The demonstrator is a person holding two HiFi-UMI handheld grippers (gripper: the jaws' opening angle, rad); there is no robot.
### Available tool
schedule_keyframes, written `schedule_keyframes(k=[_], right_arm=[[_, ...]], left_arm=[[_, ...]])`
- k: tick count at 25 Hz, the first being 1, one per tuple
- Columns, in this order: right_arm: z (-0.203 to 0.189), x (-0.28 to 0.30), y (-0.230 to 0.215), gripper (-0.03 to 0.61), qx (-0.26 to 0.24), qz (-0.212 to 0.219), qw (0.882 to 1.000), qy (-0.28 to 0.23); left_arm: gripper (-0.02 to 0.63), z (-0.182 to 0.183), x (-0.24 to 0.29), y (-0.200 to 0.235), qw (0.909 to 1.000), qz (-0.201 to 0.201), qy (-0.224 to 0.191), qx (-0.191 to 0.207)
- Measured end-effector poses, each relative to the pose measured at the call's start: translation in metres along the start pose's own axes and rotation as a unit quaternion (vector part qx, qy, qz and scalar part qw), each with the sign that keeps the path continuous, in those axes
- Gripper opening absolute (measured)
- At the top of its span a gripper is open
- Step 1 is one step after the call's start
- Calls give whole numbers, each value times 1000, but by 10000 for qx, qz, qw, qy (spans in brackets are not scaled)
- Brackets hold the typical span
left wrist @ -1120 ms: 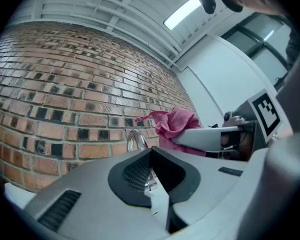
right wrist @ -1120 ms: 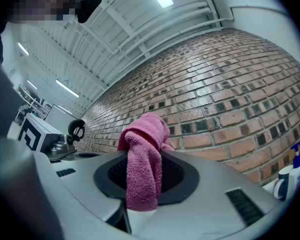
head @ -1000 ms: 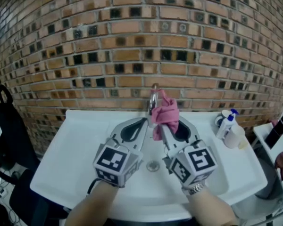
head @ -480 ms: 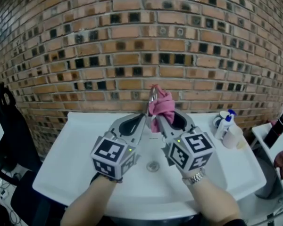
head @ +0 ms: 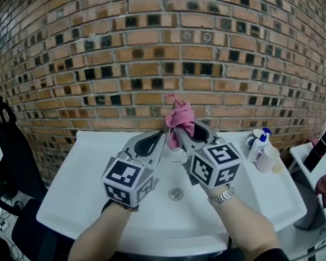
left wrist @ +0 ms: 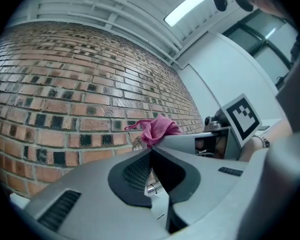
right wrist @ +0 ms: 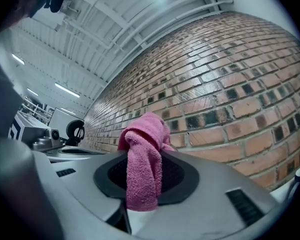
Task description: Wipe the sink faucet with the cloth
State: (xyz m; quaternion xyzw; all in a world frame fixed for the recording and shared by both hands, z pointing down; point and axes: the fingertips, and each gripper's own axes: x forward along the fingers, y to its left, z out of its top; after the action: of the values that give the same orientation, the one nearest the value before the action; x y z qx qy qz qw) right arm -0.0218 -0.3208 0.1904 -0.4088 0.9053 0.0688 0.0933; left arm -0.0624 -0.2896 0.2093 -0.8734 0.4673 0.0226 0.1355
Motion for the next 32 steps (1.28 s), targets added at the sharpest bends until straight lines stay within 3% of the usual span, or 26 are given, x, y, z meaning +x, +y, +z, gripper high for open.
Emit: schedule_keyframes(k=[17,32], right_arm=[[17,21,-21,106,224,106,9996,-148],[22,47,-56,103,958,90,9953,-109]], left_arm=[[3,-3,5,11,10000,19,22,-29],[3,-5,9,18,10000,57,12,11]])
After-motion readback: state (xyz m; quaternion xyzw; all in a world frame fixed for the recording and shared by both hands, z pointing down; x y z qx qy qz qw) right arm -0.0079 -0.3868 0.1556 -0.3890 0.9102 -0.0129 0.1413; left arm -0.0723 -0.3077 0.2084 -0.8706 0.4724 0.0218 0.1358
